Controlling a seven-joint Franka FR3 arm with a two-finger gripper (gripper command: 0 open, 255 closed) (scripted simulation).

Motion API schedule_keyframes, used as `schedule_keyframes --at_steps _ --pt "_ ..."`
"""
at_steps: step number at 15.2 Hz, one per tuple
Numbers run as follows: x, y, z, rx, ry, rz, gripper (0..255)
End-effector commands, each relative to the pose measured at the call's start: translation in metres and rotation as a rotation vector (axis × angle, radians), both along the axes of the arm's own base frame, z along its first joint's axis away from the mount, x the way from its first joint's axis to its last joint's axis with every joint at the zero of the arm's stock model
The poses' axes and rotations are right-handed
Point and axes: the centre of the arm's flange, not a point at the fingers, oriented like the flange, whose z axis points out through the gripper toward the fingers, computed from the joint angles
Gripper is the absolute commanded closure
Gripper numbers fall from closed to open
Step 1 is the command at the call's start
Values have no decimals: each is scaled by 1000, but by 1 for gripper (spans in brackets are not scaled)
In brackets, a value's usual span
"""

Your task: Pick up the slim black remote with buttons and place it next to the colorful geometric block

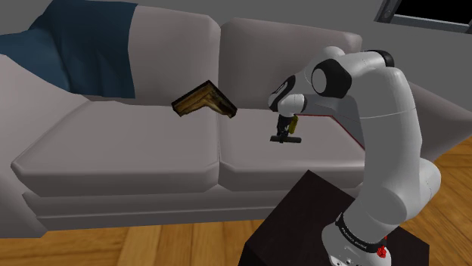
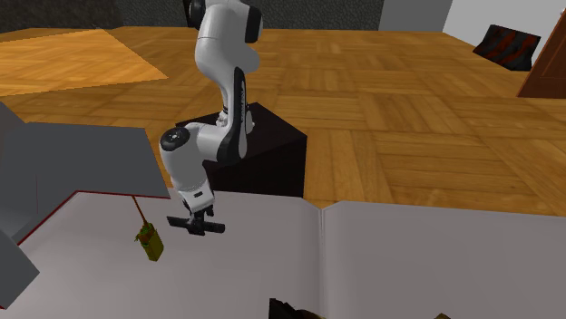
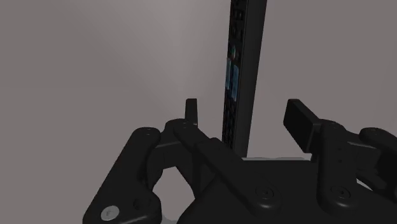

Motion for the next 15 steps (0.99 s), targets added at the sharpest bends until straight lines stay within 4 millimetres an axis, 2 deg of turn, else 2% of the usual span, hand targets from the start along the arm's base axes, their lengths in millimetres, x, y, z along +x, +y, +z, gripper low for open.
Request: schedule_keyframes --at_steps 1,4,8,15 --pt "0 1 0 1 0 1 0" --pt "0 1 0 1 0 1 0" --pt "4 -2 49 1 0 1 0" --pt "4 -2 49 1 0 1 0"
